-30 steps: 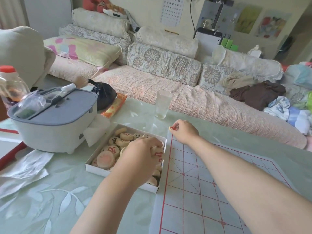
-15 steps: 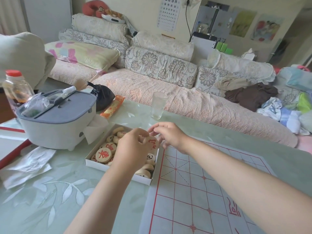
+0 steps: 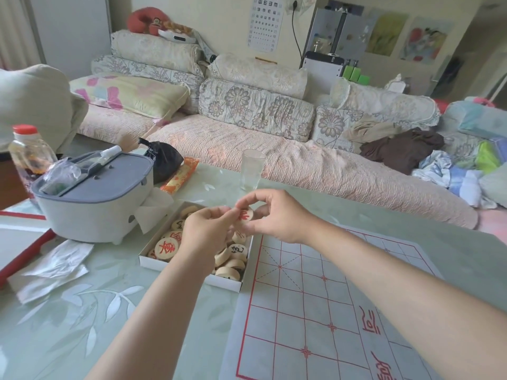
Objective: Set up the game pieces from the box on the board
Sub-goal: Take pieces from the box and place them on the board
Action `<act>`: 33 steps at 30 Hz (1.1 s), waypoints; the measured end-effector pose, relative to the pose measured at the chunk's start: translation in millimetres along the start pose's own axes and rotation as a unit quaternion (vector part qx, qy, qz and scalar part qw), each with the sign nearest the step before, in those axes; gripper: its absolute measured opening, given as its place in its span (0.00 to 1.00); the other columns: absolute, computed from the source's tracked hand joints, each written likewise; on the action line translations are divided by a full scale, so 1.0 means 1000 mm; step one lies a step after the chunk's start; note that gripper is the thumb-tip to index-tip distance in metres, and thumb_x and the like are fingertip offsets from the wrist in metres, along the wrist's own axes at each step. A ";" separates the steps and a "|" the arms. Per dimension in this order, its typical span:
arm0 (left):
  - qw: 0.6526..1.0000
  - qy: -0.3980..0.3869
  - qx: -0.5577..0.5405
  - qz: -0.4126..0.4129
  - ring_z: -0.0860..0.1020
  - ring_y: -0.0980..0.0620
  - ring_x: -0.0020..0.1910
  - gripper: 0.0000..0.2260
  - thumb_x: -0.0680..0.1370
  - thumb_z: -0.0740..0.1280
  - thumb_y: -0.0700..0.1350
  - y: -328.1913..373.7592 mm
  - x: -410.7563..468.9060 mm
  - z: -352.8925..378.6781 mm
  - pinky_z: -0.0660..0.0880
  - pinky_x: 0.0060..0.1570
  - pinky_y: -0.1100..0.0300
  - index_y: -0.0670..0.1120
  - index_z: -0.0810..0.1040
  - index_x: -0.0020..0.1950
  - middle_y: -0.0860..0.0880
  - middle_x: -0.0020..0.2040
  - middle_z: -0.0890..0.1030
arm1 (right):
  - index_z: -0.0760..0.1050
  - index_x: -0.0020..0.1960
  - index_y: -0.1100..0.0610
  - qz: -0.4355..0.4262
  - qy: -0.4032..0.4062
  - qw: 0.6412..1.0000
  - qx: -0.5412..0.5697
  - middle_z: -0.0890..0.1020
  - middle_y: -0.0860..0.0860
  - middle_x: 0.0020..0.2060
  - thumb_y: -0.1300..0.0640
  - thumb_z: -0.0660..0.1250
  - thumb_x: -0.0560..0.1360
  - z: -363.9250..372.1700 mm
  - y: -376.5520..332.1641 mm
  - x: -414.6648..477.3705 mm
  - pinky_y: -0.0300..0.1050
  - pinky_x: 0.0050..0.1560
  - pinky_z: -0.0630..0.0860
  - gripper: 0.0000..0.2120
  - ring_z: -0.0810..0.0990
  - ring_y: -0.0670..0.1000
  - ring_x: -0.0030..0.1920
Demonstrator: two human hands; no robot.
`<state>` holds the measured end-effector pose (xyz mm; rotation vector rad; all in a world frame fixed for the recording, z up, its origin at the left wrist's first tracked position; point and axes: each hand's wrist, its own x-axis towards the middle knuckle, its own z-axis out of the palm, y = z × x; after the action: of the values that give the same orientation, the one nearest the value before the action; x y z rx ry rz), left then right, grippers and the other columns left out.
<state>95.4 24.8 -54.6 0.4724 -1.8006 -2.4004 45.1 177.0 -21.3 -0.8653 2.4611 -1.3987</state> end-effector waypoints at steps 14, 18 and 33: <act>0.727 0.013 0.664 0.174 0.63 0.46 0.63 0.17 0.79 0.59 0.56 -0.020 0.018 -0.034 0.67 0.59 0.52 0.60 0.72 0.67 0.50 0.67 0.70 | 0.73 0.46 0.46 0.181 0.133 0.929 -0.295 0.80 0.39 0.50 0.39 0.70 0.70 -0.016 0.100 0.001 0.41 0.39 0.68 0.13 0.78 0.45 0.47; 0.733 0.035 0.655 0.181 0.65 0.46 0.60 0.20 0.78 0.62 0.56 -0.021 0.019 -0.035 0.68 0.57 0.53 0.56 0.69 0.70 0.48 0.63 0.70 | 0.74 0.47 0.46 0.158 0.172 0.927 -0.293 0.79 0.40 0.47 0.41 0.70 0.71 -0.002 0.100 0.012 0.42 0.37 0.66 0.11 0.77 0.47 0.45; 0.791 0.002 0.580 0.195 0.71 0.46 0.62 0.16 0.80 0.59 0.45 -0.019 0.026 -0.046 0.71 0.61 0.52 0.53 0.74 0.67 0.49 0.65 0.73 | 0.73 0.65 0.40 0.103 -0.012 0.932 -0.347 0.78 0.44 0.63 0.46 0.64 0.75 0.025 0.061 0.051 0.47 0.60 0.73 0.19 0.76 0.50 0.63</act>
<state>86.6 -19.4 -88.8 0.1151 -2.8178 -0.7961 -9.7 153.5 -79.4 -0.6819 2.9495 -0.4240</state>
